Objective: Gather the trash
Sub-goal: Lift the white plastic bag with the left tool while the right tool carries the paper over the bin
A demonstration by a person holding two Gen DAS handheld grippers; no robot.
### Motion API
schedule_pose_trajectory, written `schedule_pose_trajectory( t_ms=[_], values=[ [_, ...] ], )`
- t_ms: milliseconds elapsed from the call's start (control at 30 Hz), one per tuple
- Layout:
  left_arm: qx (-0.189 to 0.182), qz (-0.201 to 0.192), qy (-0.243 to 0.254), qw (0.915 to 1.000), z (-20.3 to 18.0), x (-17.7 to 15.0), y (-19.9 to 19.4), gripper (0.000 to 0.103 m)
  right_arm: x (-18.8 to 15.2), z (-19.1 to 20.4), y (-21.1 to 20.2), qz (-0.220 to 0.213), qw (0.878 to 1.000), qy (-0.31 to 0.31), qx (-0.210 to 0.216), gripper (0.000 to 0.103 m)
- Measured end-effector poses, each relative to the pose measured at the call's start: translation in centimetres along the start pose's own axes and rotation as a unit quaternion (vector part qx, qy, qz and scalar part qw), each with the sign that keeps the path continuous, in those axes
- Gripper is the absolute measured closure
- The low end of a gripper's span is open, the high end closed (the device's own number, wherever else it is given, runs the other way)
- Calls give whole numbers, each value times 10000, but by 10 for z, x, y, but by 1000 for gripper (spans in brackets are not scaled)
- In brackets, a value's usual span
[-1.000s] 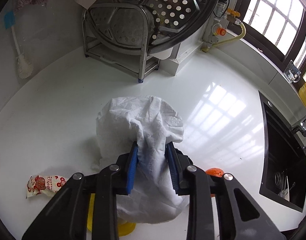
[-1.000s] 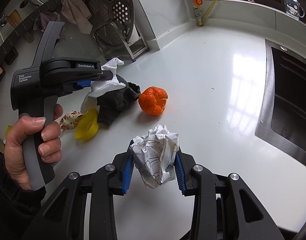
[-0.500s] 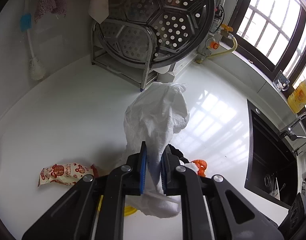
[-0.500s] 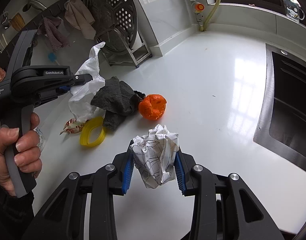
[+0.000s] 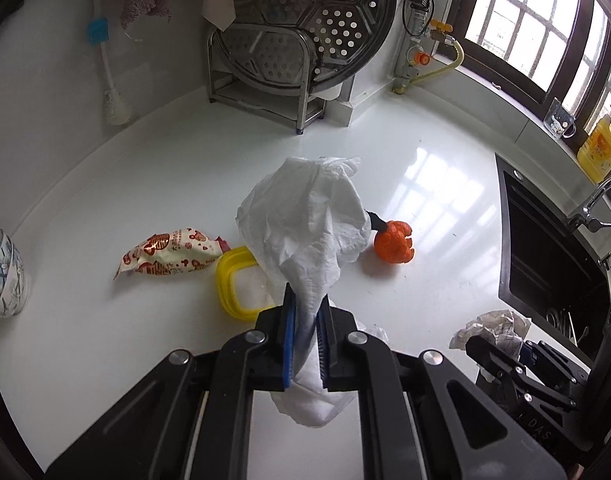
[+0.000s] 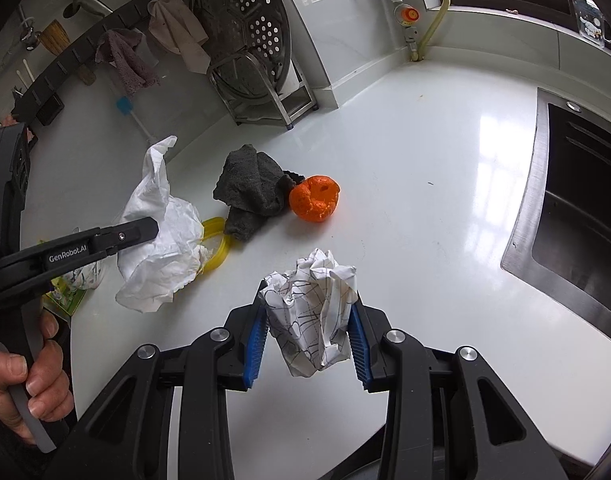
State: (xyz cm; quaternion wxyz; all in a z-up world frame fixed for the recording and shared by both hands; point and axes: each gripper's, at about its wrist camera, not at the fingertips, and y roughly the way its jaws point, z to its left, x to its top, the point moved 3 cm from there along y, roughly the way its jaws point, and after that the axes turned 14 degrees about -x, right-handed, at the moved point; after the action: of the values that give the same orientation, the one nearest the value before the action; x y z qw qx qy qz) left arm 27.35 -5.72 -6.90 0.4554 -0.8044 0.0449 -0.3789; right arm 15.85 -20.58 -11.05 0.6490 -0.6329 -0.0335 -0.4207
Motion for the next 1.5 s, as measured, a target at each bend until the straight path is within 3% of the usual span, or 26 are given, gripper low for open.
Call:
schedule_pose_trajectory(
  t_ms=[633,1100,1500],
  values=[
    [239,53,-149,9996,-73,-87,-43,94,-48,-38,-71,145,9977,-528,388,68],
    [162,302,-22,9994,-152,-145,-41,94,-99,-111,-118,321,9977,-522,301,68],
    [-63,747,-129,9971,-201,-204,-15,94,-143,-151,-119,725,9956,-551,236,68]
  ],
)
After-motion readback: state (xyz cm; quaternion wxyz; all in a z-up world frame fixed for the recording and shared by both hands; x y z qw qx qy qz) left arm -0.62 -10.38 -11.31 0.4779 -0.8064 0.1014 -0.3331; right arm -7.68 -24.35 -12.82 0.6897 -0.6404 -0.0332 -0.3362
